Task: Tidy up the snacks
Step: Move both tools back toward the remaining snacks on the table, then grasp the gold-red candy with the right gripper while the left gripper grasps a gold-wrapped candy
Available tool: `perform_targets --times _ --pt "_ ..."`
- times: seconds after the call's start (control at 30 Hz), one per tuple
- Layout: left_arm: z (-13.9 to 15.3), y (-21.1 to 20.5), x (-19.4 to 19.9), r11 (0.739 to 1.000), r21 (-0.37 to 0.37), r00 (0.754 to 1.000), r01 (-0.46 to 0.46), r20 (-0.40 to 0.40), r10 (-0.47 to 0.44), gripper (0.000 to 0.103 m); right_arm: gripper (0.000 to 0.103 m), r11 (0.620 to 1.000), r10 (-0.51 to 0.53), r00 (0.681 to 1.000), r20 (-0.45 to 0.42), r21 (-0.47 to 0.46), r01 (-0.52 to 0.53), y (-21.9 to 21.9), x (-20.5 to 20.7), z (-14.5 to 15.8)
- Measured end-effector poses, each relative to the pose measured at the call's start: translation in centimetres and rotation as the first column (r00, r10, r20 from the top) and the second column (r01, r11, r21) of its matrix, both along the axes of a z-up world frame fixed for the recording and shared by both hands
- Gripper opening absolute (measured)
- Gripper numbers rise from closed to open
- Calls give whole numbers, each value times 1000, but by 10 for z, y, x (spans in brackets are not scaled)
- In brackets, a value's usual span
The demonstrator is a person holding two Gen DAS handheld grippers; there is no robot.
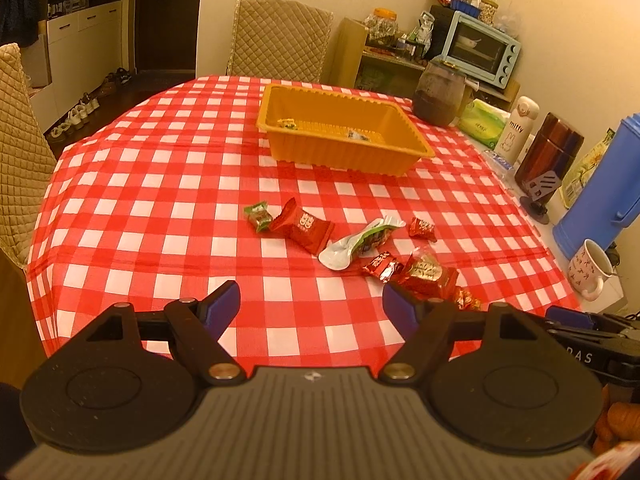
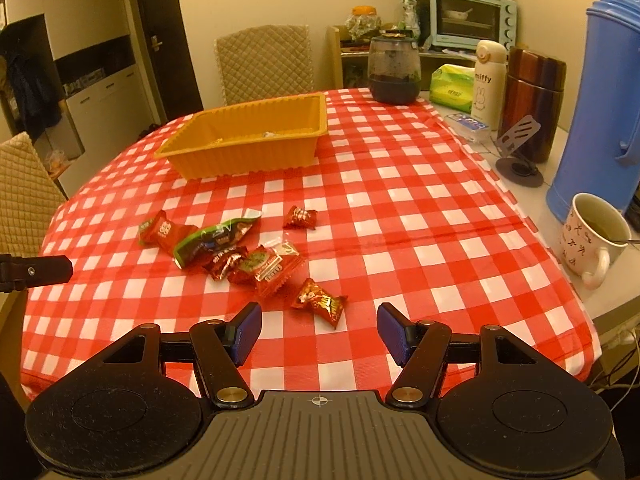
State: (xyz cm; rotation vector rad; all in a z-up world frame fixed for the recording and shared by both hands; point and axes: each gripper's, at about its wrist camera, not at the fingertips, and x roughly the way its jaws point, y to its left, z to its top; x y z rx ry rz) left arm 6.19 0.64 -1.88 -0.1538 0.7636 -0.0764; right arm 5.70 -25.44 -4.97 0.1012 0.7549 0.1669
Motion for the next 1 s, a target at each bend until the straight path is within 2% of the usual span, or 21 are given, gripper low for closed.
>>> perform_targets --times 0.53,0.6,0.87,0.93,1.0 --pt "-37 -7 36 1000 -3 998 28 -63 -28 76 63 1000 14 997 -74 3 -14 -1 44 -47" --pt "-41 -8 42 999 -6 997 34 -71 -34 76 57 1000 11 997 -78 -13 -12 0 50 -53" --pt "-56 -9 55 999 -25 994 40 -99 -43 76 48 997 41 997 -72 -62 -46 6 68 -67" --pt "-58 -10 57 999 -28 994 42 -105 -45 76 42 996 50 997 -63 -77 -55 9 70 -68" --pt "-60 -10 58 999 -30 993 44 -108 -47 76 32 994 60 997 -56 -90 -65 11 71 -68"
